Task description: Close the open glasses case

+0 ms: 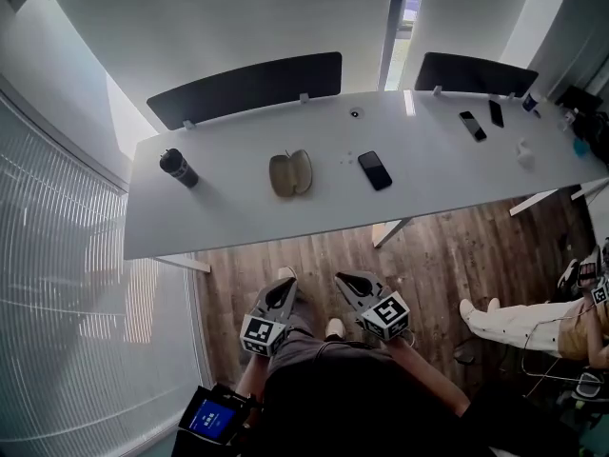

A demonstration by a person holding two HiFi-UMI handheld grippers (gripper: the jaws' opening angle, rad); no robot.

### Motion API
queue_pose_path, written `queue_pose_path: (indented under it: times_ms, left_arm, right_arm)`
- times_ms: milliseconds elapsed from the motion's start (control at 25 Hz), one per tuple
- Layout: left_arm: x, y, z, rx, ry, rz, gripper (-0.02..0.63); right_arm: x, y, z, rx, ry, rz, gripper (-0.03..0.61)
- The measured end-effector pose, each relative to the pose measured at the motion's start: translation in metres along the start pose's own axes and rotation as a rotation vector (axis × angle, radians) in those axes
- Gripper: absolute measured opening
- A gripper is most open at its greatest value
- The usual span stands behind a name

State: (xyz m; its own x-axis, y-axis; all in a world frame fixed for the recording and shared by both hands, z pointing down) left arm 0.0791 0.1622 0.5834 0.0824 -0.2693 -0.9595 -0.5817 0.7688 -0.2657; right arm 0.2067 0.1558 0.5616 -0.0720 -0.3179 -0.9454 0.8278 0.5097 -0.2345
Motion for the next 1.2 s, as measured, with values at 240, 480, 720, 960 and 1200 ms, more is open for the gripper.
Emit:
queue_pose_path:
  times_ms: [240,480,720,960,1200]
  left_arm:
    - [0.014,-0.029,-0.028,-0.015,-0.020,0.037,0.008]
    - [0.018,-0.050,-0.072,-0.015,0.005,0.030,0.008]
    - [0.014,-0.070,-0.121,-0.013,0.046,0.001,0.008]
    - [0.013,-0.090,-0.156,-0.046,0.049,-0.031,0.008]
    - [0.005,-0.113,-0.194,-0.055,0.099,-0.047,0.008]
  right_arm:
    - [0.009,-0.026,0.021,0.000,0.032,-0.034,0.008]
    - [0.026,-0.069,0.045,-0.003,0.028,-0.042,0.008]
    - [0.037,-0.103,0.066,-0.020,0.016,-0.065,0.008]
    - [0.046,-0.133,0.085,-0.053,0.002,-0.115,0.008]
    - [0.057,-0.163,0.099,-0.079,-0.012,-0.166,0.008]
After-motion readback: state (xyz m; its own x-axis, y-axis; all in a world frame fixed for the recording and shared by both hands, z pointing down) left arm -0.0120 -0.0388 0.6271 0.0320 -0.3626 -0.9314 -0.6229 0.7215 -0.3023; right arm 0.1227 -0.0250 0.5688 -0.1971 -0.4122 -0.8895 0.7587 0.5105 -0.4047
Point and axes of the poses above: the fingertips, and each gripper's own axes: y backward along the fingers, z to its right, x out of its top, the point moved 2 cm from there along y, backward along the fingers, and after that the axes turned 4 degrees about x, right-handed, at the moved point
